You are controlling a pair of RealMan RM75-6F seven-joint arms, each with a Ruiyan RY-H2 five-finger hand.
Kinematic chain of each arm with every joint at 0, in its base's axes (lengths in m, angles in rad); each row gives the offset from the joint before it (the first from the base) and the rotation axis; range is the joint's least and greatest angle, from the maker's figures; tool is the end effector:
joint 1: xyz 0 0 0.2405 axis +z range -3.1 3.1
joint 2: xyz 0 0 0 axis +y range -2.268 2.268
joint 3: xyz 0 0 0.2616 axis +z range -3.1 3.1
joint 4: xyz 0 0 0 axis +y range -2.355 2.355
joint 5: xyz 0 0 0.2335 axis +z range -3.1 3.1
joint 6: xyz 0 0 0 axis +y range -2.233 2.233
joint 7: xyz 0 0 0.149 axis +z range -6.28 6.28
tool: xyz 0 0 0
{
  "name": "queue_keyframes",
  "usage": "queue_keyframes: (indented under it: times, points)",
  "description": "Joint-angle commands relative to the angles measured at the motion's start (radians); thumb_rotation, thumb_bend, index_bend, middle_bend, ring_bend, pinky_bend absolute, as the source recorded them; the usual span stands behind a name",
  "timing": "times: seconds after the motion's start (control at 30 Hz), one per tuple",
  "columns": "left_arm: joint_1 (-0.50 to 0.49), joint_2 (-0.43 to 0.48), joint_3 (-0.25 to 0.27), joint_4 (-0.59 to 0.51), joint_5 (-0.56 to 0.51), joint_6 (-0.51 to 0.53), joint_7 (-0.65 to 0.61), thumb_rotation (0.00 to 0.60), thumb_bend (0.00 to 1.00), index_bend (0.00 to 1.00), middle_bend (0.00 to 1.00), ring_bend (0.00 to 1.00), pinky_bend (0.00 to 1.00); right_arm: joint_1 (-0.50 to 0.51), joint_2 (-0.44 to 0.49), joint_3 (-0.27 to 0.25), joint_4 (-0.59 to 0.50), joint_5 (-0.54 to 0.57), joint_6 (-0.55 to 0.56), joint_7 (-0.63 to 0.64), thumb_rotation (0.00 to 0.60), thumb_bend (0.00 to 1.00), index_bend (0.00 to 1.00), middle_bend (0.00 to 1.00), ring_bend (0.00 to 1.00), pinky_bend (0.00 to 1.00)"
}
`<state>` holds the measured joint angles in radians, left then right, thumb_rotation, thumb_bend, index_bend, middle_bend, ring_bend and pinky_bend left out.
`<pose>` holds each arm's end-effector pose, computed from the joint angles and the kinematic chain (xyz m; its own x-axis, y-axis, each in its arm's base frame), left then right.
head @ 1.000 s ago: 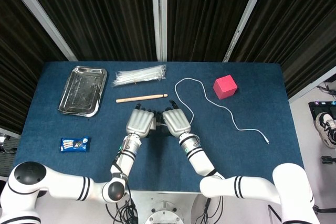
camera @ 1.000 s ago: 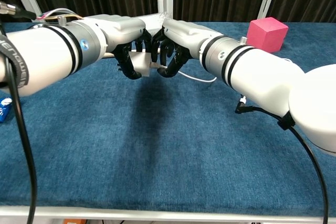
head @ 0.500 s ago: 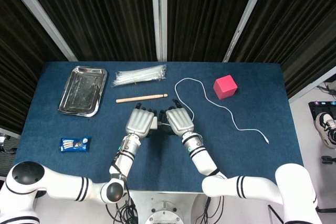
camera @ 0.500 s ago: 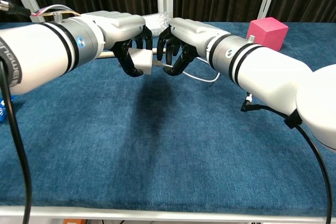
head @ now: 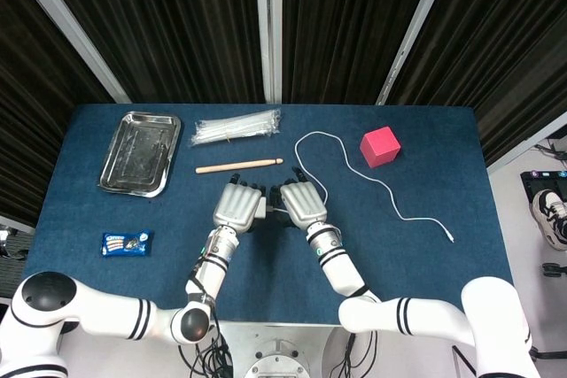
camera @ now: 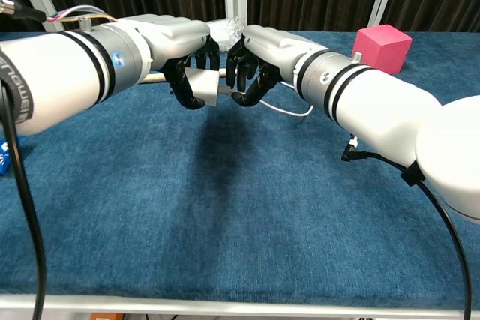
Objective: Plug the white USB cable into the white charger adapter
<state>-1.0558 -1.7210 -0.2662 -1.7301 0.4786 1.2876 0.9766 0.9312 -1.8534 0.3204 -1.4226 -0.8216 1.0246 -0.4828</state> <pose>-0.0256 0.3302 -0.0721 0.5668 0.2763 0.7762 0.8180 -0.3006 -0.4903 -0.0383 -0.3552 -0.1096 0.2364 -0.3277 0.9147 -0.9401 -0.3150 0.1301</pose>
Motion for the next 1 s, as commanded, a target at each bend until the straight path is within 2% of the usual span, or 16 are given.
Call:
queue_keyframes:
  times: [0.03,0.37,0.43,0.53,0.63,0.8,0.9,1.0]
  points:
    - [0.000,-0.001,0.001,0.000,0.000,0.001,0.000,0.600,0.30,0.43,0.47,0.33,0.16,0.001,-0.003,0.001,0.000,0.000,0.001,-0.002,0.600,0.33,0.57,0.49,0.29,0.00]
    - [0.004,-0.001,0.003,0.002,0.004,0.000,-0.009,0.600,0.30,0.43,0.47,0.33,0.16,0.002,-0.007,-0.002,0.001,0.001,0.003,-0.011,0.600,0.33,0.57,0.47,0.29,0.00]
    - [0.009,0.003,0.005,0.004,0.010,-0.003,-0.019,0.600,0.30,0.43,0.47,0.33,0.16,-0.004,0.002,-0.005,-0.007,0.001,0.003,-0.011,0.600,0.32,0.50,0.45,0.28,0.00]
    - [0.019,0.009,0.015,0.008,0.025,-0.011,-0.036,0.600,0.30,0.43,0.46,0.33,0.16,-0.015,0.025,-0.015,-0.027,-0.002,0.005,-0.015,0.600,0.29,0.33,0.39,0.24,0.00]
    - [0.035,0.020,0.031,0.012,0.047,-0.026,-0.063,0.600,0.29,0.41,0.45,0.33,0.16,-0.031,0.055,-0.027,-0.054,-0.003,0.014,-0.022,0.600,0.27,0.21,0.34,0.22,0.00]
    - [0.063,0.035,0.064,0.036,0.080,-0.053,-0.104,0.600,0.29,0.35,0.42,0.29,0.15,-0.062,0.123,-0.050,-0.099,0.004,0.027,-0.041,0.600,0.26,0.15,0.30,0.18,0.00]
    - [0.077,0.043,0.081,0.066,0.090,-0.087,-0.130,0.600,0.27,0.24,0.33,0.20,0.10,-0.084,0.179,-0.066,-0.137,0.010,0.030,-0.051,0.600,0.26,0.13,0.27,0.16,0.00]
    - [0.095,0.060,0.092,0.087,0.122,-0.107,-0.166,0.600,0.26,0.19,0.25,0.14,0.07,-0.110,0.248,-0.089,-0.188,0.003,0.039,-0.061,0.600,0.26,0.10,0.24,0.13,0.00]
